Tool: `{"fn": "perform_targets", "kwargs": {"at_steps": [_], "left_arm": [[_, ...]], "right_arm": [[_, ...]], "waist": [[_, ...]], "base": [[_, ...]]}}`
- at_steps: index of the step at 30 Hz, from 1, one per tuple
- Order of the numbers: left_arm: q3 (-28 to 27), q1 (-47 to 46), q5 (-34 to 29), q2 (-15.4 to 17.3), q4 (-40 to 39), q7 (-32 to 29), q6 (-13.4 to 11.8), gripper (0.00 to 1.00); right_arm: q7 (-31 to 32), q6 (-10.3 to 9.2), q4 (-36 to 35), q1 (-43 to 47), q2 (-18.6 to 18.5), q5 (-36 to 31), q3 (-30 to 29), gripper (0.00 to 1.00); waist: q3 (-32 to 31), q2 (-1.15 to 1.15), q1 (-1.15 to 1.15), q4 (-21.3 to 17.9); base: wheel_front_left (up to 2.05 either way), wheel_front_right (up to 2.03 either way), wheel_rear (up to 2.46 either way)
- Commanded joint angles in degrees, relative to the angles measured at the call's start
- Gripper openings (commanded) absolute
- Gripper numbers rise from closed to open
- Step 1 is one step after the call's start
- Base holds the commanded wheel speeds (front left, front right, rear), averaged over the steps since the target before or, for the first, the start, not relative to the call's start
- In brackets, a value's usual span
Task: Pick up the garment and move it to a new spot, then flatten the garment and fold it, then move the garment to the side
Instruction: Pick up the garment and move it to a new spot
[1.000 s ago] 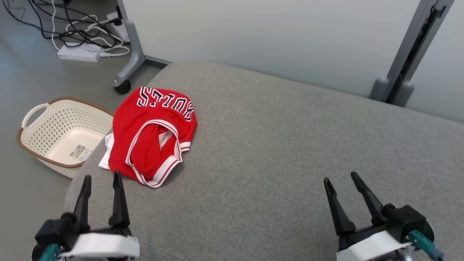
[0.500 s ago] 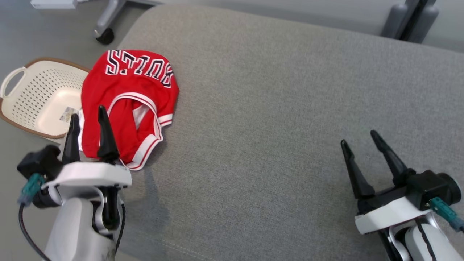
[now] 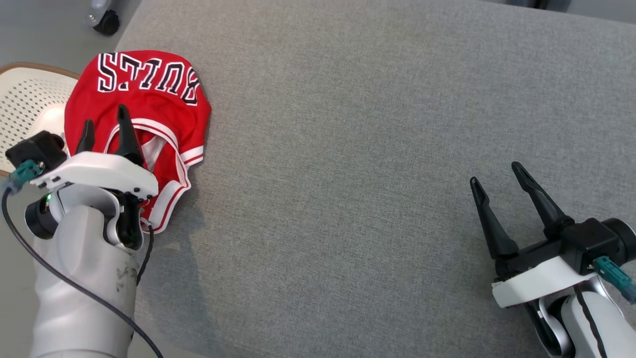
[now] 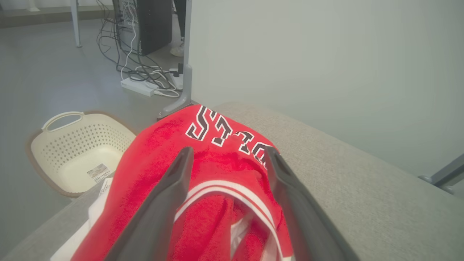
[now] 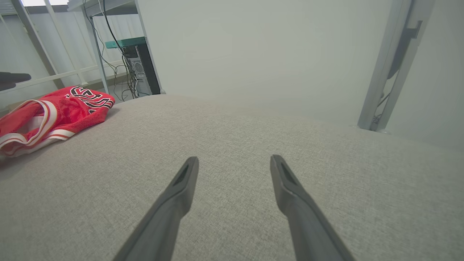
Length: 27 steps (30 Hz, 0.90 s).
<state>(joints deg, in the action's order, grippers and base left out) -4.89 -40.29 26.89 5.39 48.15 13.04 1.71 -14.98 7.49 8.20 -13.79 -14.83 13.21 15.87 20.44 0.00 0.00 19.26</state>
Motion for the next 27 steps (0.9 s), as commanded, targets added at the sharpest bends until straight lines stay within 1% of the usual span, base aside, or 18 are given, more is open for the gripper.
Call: {"fn": "perform_targets", "kwargs": {"at_steps": [1, 6, 9, 14, 18, 25, 27], "left_arm": [[-0.11, -1.89, 0.31, 0.68, 1.95, -0.88, -0.21, 1.00], [1.10, -7.15, 0.23, 1.30, 9.94, -6.07, -0.35, 1.00], [1.66, -9.63, -0.19, 2.30, 13.37, -8.16, -0.87, 1.00], [3.35, -11.50, -0.76, 1.92, 18.92, -12.18, -0.65, 1.00], [4.66, -12.20, -1.44, 1.78, 21.61, -14.20, -0.27, 1.00], [6.80, -11.73, -2.40, 1.69, 24.06, -17.53, 0.26, 1.00], [6.93, -11.41, -2.47, 2.09, 24.25, -16.93, 0.31, 0.00]], "right_arm": [[-0.30, 0.00, 0.01, -0.89, -0.67, -0.19, 0.06, 1.00], [-0.30, 0.01, -0.10, -1.69, -1.57, -0.59, 0.35, 1.00], [-0.31, 0.01, -0.30, -2.58, -2.03, -0.75, 0.43, 1.00], [-0.31, 0.01, -0.14, -3.53, -2.30, -0.69, 0.72, 1.00], [-0.31, 0.01, 0.11, -4.12, -2.05, -0.58, 0.85, 1.00], [-0.31, 0.01, -0.42, -4.18, -0.49, -0.65, -0.14, 1.00], [-0.30, 0.01, -0.45, -4.06, -0.11, -0.67, -0.25, 1.00]], "waist": [[0.69, 0.00, 0.00, -0.26], [2.74, 0.00, 0.00, -0.38], [3.83, 0.00, 0.00, -0.41], [5.00, 0.00, 0.00, -0.55], [5.64, 0.00, 0.00, -0.74], [5.62, 0.00, 0.00, -1.28], [5.32, 0.00, 0.00, -1.58]], "base": [[0.00, 0.00, 0.00], [0.00, 0.00, 0.00], [0.00, 0.00, 0.00], [0.00, 0.00, 0.00], [0.00, 0.00, 0.00], [0.00, 0.00, 0.00], [0.00, 0.00, 0.00]]}}
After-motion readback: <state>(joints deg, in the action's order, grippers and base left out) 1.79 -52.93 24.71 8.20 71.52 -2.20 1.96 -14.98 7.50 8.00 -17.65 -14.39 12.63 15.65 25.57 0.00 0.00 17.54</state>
